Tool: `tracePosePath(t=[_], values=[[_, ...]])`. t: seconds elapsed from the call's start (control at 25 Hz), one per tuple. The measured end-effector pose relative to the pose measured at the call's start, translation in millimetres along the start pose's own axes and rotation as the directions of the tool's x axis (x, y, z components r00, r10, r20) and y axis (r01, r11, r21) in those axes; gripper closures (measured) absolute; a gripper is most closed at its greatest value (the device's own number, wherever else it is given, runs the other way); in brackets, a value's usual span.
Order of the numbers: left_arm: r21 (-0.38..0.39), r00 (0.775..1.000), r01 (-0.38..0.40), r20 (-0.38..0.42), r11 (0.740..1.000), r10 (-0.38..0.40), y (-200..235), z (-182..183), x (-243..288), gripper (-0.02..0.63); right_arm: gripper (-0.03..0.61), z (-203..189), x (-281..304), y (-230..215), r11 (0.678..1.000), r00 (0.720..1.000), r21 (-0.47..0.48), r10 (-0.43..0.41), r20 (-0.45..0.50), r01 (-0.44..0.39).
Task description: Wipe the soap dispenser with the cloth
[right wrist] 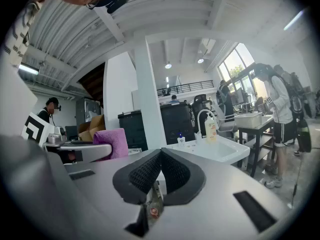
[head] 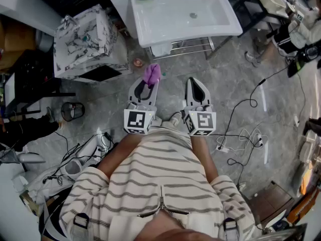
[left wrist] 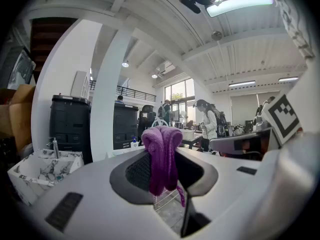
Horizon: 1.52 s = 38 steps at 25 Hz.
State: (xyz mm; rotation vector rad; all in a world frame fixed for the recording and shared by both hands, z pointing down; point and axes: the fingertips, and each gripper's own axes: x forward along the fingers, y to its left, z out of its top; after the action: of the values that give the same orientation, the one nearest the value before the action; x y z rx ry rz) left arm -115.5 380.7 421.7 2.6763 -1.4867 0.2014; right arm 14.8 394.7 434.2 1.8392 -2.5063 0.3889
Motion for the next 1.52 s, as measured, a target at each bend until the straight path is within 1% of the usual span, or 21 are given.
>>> tracePosePath(t=[0.24,0.4,0.52,0.64,0.8,0.92,1.08,1.28,1.4,1.52], values=[[0.014,1.000,-0.018,0.001,1.000,0.018,-12,4,2,0.506,0.574,4,-7,-13,0.999,1.000,0.027,0.016,0.013,-0.016],[0.009,0.998,-0.068,0.009,0.998,0.068,-17,7,-1,0.506,0.572,7,-15,-23,0.999,0.999,0.040,0.035,0.035,-0.037],[0.009,0.995,-0.096,0.015,0.995,0.095,-30,6,-7,0.506,0.572,5,-22,-29,0.998,0.998,0.039,0.056,0.041,-0.058],[0.032,0.995,-0.101,0.009,0.994,0.101,-44,4,-12,0.506,0.572,0,-28,-36,0.996,0.997,0.051,0.069,0.038,-0.071],[0.035,0.993,-0.117,-0.002,0.992,0.117,-49,-2,-11,0.506,0.572,-5,-32,-43,0.995,0.997,0.055,0.079,0.024,-0.080],[0.033,0.993,-0.116,-0.001,0.993,0.116,-51,-3,-2,0.506,0.572,-3,-30,-46,0.994,0.995,0.050,0.100,0.024,-0.101],[0.032,0.995,-0.095,0.000,0.995,0.095,-61,-5,14,0.506,0.572,-5,-26,-51,0.992,0.993,0.036,0.120,0.013,-0.120],[0.022,0.997,-0.075,0.012,0.997,0.075,-58,-4,48,0.506,0.572,5,-9,-71,0.994,0.994,0.012,0.106,0.019,-0.106],[0.018,0.998,-0.069,0.005,0.997,0.069,-55,-4,67,0.506,0.572,10,7,-86,0.996,0.996,0.020,0.091,0.015,-0.091],[0.022,0.998,-0.067,0.003,0.998,0.066,-44,-2,90,0.506,0.572,14,33,-95,0.995,0.996,0.027,0.093,0.012,-0.094]])
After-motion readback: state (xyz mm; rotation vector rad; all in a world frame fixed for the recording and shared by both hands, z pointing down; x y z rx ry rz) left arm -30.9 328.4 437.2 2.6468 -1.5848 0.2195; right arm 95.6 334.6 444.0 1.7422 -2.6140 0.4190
